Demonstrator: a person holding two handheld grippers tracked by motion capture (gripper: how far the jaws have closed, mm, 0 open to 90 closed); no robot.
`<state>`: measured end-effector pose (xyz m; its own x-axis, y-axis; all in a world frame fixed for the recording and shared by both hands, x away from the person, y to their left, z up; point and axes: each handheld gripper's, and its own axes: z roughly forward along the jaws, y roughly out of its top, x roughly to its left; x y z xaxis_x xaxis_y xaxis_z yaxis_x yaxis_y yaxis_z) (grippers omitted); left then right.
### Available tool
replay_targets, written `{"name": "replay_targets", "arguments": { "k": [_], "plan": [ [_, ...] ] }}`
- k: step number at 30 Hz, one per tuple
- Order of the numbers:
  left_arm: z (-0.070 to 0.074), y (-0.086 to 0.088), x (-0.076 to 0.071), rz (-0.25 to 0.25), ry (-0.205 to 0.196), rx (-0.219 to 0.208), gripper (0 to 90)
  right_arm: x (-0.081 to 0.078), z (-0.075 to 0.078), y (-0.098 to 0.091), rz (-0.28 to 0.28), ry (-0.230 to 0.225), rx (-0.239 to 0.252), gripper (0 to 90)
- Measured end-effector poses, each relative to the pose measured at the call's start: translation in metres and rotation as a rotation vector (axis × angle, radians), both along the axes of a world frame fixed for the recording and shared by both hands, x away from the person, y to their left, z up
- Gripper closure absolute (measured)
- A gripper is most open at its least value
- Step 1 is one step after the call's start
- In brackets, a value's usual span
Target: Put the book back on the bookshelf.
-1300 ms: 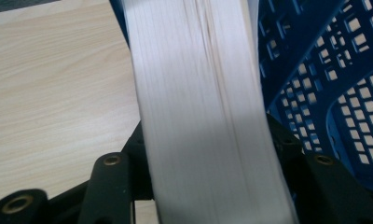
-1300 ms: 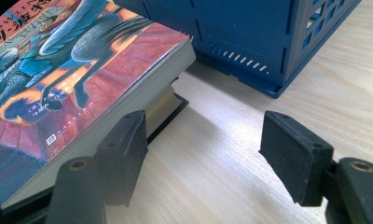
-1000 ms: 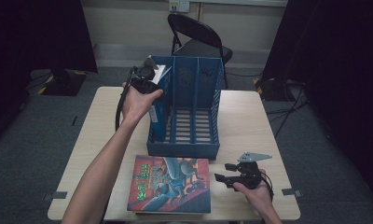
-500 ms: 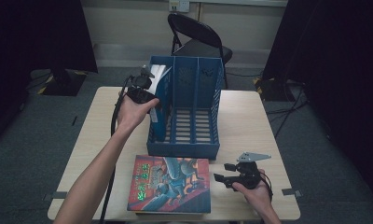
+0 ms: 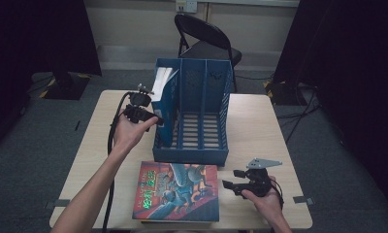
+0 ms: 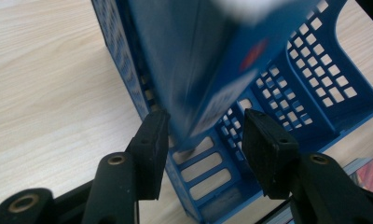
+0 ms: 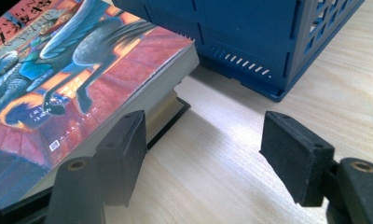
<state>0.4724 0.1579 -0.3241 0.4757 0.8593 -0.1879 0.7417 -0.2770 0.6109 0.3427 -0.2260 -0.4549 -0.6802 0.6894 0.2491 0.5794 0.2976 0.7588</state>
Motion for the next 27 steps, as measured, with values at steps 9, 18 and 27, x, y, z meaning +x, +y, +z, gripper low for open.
{"name": "replay_targets", "arguments": {
  "k": [9, 18, 27],
  "plan": [
    [-0.020, 0.008, -0.033, -0.067, -0.034, -0.014, 54.4, -0.003, 0.007, 0.005, 0.001, -0.035, 0.023, 38.1],
    [-0.048, 0.028, -0.064, -0.103, -0.037, -0.014, 53.5, -0.008, 0.016, 0.014, 0.030, -0.057, 0.045, 48.7],
    [-0.075, 0.035, -0.090, -0.125, -0.034, -0.034, 54.6, -0.008, 0.014, 0.032, 0.065, -0.044, 0.017, 50.2]
  ]
}}
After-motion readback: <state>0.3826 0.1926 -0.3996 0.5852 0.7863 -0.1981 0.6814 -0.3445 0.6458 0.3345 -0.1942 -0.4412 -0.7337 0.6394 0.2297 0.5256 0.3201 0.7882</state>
